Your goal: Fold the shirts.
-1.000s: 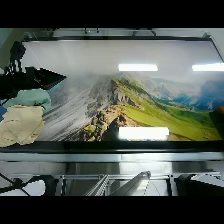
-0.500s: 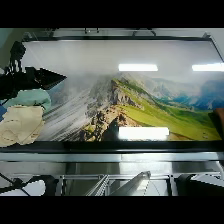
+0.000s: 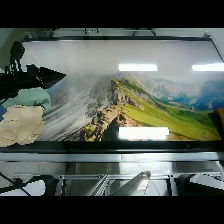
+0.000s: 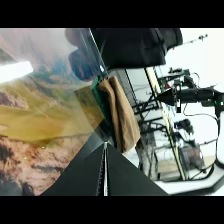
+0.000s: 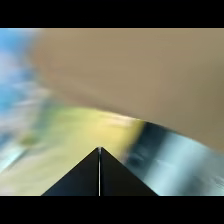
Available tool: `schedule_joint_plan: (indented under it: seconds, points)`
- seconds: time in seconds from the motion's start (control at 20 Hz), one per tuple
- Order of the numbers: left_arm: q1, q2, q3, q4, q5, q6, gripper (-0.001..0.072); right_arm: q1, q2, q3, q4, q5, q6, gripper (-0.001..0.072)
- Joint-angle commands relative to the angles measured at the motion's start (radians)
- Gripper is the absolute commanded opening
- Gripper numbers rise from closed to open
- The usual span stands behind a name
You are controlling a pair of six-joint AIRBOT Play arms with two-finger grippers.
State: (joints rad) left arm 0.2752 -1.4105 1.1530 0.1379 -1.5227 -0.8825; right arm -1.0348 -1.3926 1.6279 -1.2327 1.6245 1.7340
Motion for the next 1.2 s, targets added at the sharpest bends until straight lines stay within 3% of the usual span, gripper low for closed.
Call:
schedule_joint_plan:
  seconds: [0.0,0.1,0.25,0.5,0.65,0.8,1.15]
  points:
    - [0.000,0.001,0.000,0.000,0.050,-0.051,0.0005,0.207,0.048,-0.002,0.214,-0.147,-0.110,0.0015]
    - [-0.009,0.002,-0.004,0.014,-0.003,-0.004,0.0004,0.394,0.112,-0.047,0.152,-0.147,-0.166,0.0014]
    - [-0.051,0.091,-0.166,0.089,0.004,0.040,0.0005,0.721,0.276,-0.288,0.002,-0.182,-0.167,0.0014]
    - [-0.115,0.336,-0.608,0.108,0.140,0.126,0.0006,1.160,0.661,-0.942,-0.031,-0.481,-0.016,0.0014]
    - [-0.123,0.459,-0.740,0.116,0.146,0.112,0.0006,1.210,0.815,-1.180,-0.008,-0.638,0.047,0.0014]
    - [-0.123,0.566,-0.792,0.119,0.173,0.068,0.0007,1.211,0.821,-1.176,0.005,-0.638,-0.007,0.0016]
    - [-0.121,0.732,-0.793,0.132,0.188,-0.002,0.0006,1.211,0.821,-1.177,0.029,-0.652,-0.009,0.0016]
